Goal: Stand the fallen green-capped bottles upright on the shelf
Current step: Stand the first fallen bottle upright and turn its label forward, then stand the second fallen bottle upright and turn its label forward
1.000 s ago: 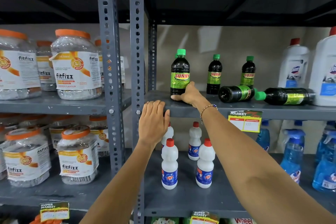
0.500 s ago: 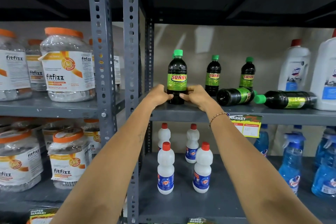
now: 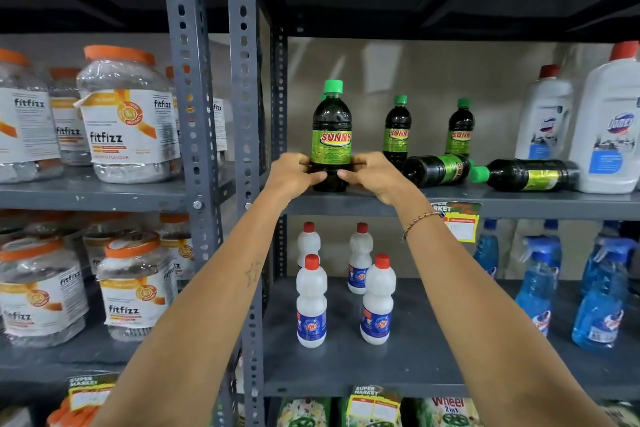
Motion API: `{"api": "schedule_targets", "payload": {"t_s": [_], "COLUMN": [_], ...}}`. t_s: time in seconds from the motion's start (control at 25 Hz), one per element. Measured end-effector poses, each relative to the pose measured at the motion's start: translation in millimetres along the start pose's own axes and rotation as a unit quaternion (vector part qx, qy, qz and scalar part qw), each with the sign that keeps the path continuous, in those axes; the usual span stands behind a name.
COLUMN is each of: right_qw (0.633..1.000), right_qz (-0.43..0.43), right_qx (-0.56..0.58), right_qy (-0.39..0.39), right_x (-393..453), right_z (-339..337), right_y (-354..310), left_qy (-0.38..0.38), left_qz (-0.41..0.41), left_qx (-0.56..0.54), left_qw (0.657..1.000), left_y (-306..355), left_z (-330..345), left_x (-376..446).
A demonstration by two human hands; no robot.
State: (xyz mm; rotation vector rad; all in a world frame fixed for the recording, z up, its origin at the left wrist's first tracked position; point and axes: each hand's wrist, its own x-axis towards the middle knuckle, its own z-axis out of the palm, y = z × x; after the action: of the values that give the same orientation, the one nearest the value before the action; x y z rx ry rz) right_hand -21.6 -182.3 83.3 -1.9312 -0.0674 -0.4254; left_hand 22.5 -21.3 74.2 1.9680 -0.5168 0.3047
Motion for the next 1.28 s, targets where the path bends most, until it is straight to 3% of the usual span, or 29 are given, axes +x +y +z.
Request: {"api": "schedule_targets", "payload": {"t_s": [0.32,0.4,0.48,0.52,0.6,0.72,0.84,1.04,1.16,1.24,1.28], "right_qw": [0.999,0.995,0.953,0.92,0.882,0.876,0.874,0.915,0.94,0.918,0.898], "right_qz": [-0.004,0.005,0.011,0.015,0.046,0.112,0.13,0.151,0.195,0.195,0.174], "right_qx": [-0.019,-0.08,-0.185,-0.238,-0.297,-0.345,-0.386,-0.312,-0.268,-0.345,-0.404], "right_qy": [-0.028,0.065,0.241,0.311,0.362,0.318,0.265,0.204,0.076,-0.004,0.003], "right_x": [-21,-18,-14,-14,-12,-4,1,-6,-27,-32,-31], "right_z": [-6,-21,-48,-61,-81,-90,-92,-107,-132,-145,-146], "right_y": [-7,-8,-9,-10,-8,-3,3,5,-12,-27,-35], "left_qy": [0.002,0.092,0.214,0.244,0.24,0.217,0.195,0.226,0.255,0.267,0.271], "left_qz": [-0.004,0.036,0.14,0.193,0.273,0.334,0.319,0.317,0.304,0.297,0.296], "left_qx": [0.01,0.027,0.052,0.068,0.111,0.24,0.365,0.408,0.413,0.403,0.4], "left_qw": [1.0,0.995,0.965,0.948,0.925,0.885,0.853,0.826,0.82,0.823,0.824], "left_y": [5,10,17,20,25,21,1,-11,-8,-7,-7], "left_z": [-6,0,16,27,57,108,145,157,163,167,168], "left_x": [-20,-29,-40,-45,-51,-53,-54,-55,-56,-55,-55]}}
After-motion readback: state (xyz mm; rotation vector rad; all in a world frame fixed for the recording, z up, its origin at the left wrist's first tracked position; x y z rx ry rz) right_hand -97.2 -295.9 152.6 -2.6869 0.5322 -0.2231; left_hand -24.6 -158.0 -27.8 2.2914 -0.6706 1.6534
